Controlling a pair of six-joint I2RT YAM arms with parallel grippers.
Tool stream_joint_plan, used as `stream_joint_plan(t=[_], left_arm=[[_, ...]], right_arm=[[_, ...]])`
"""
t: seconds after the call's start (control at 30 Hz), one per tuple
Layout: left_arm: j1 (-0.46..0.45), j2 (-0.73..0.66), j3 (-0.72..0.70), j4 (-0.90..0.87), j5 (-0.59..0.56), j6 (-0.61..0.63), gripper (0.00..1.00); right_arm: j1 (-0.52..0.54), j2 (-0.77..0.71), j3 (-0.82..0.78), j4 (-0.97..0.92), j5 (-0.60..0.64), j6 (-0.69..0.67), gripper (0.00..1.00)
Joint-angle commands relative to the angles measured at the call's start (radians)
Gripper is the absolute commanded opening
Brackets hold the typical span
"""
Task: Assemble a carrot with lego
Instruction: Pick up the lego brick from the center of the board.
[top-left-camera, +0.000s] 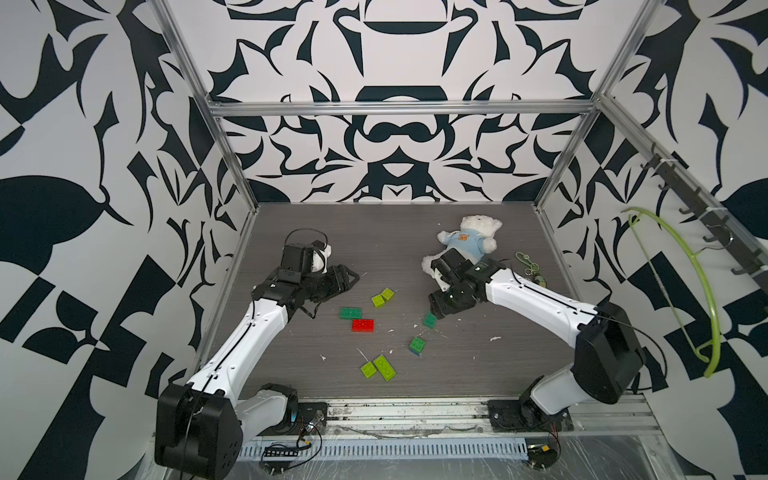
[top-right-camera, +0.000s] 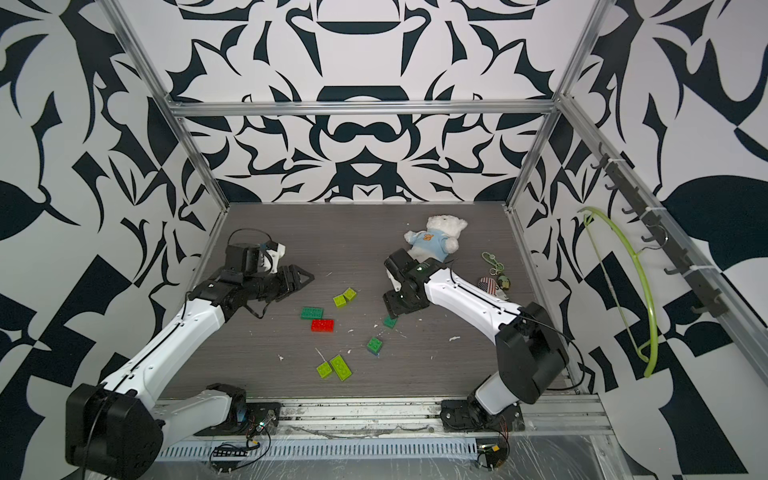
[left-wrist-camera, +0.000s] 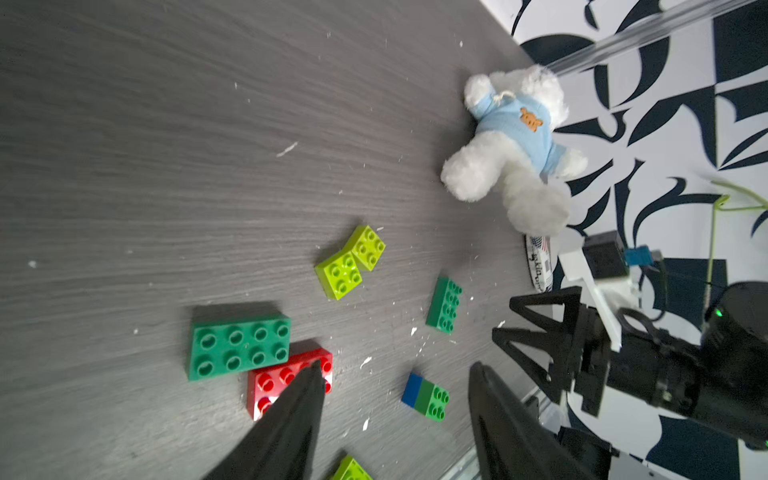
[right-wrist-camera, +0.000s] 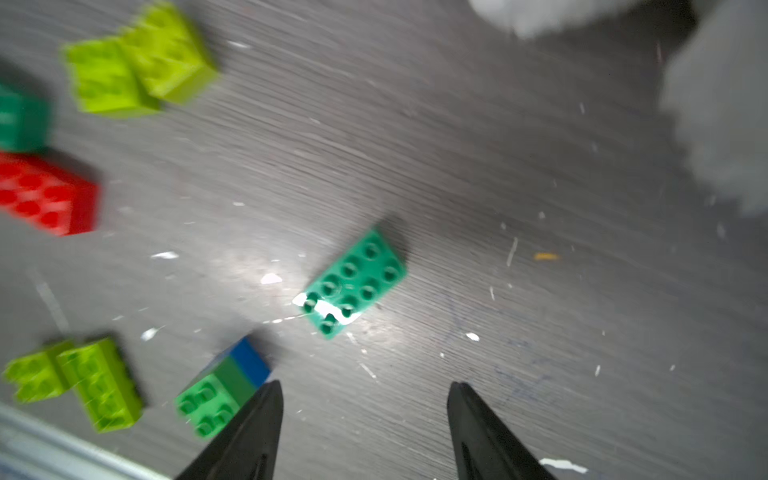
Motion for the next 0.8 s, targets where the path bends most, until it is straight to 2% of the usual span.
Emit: stream_joint_plan(t=[0.0,0.2,0.47,0.6,0.77], left_arm=[[-0.002,0.018,-0.018,0.024,-0.038,-0.015,0.62],[-0.003,0.041,0.000,0.036,-0.028,-0.003,0.62],[-0.003,0.054,0.008,0.045,-0.019,0.010,0.63],[-0.003,0.053,0.008,0.047,-0.013,0.013,0.63],[-0.003,0.053,0.009,0.047,-0.010,0.021,0.62]], right_arm=[[0.007,-0.007,-0.063,0.128,0.008,0.214,0.69],[0.007,0.044,-0.122,0.262,-0.042,0.324,0.69],[0.017,0.120,-0.126,0.341,-0.061,0.372,0.67],[0.057,0.162,-0.085,0.303,0.005,0.372,0.62],[0.123,0.227,-0.008,0.211,0.144,0.344,0.55]])
